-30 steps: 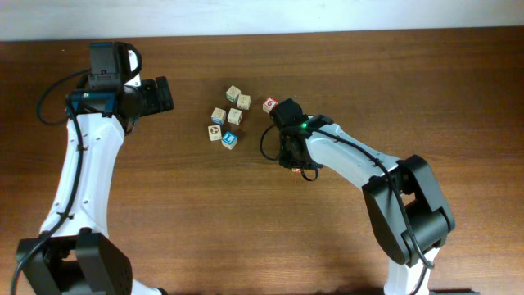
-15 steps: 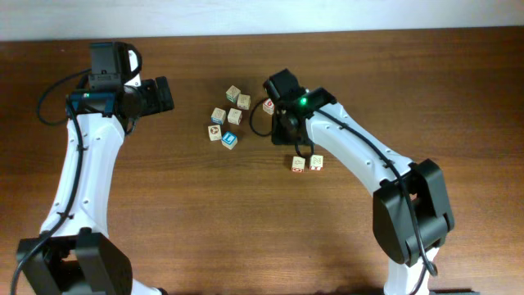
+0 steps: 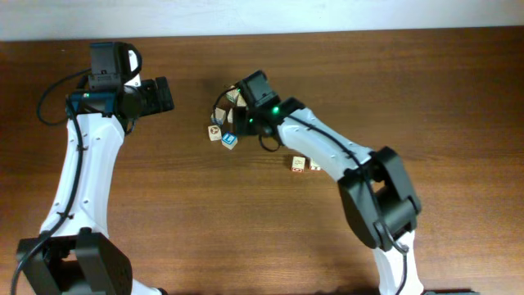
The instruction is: Rotate 4 blocks
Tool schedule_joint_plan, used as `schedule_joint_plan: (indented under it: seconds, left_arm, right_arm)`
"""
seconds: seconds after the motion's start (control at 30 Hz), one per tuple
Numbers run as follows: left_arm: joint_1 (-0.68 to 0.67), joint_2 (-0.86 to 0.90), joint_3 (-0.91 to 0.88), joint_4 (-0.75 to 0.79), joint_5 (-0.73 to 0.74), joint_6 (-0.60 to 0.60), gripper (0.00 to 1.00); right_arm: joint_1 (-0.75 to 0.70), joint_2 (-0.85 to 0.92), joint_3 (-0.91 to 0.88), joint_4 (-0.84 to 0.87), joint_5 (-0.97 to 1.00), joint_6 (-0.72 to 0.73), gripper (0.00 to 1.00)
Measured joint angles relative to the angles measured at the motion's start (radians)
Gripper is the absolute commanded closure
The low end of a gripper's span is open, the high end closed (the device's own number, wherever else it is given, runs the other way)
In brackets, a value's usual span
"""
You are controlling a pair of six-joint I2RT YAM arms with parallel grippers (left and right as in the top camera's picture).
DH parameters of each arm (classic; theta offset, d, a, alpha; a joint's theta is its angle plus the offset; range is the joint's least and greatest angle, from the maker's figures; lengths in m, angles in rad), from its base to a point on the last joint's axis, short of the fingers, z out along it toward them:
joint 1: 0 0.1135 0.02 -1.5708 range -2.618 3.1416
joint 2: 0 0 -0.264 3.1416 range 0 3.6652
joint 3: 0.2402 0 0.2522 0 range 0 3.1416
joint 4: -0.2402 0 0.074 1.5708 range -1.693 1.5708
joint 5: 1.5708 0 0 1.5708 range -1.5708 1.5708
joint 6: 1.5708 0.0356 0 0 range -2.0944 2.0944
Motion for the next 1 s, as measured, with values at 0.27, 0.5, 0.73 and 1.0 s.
schedule_joint_plan:
  seconds: [0.27,0.5,0.73,1.0]
  left_arm:
    - [0.0,0.0,0.0,0.0,0.0,0.0,0.01]
    - [0.0,0.0,0.0,0.001,0.0,0.0,0.01]
    - [0.0,0.0,0.0,0.001,0.0,0.0,0.01]
    - [0.0,0.001,0.0,-0.001,0.0,0.0,0.01]
  right_arm:
    - [0.06,0.066,0.0,0.044,-0.017,0.037,0.43]
    - [0.059,0.091,0.0,0.01,-0.017,0.044,0.64]
    - [-0.002,0.028,0.014,-0.241,-0.016,-0.004,0.65]
    - [-0.02,-0.013,0.014,-0.561,-0.017,-0.011,0.64]
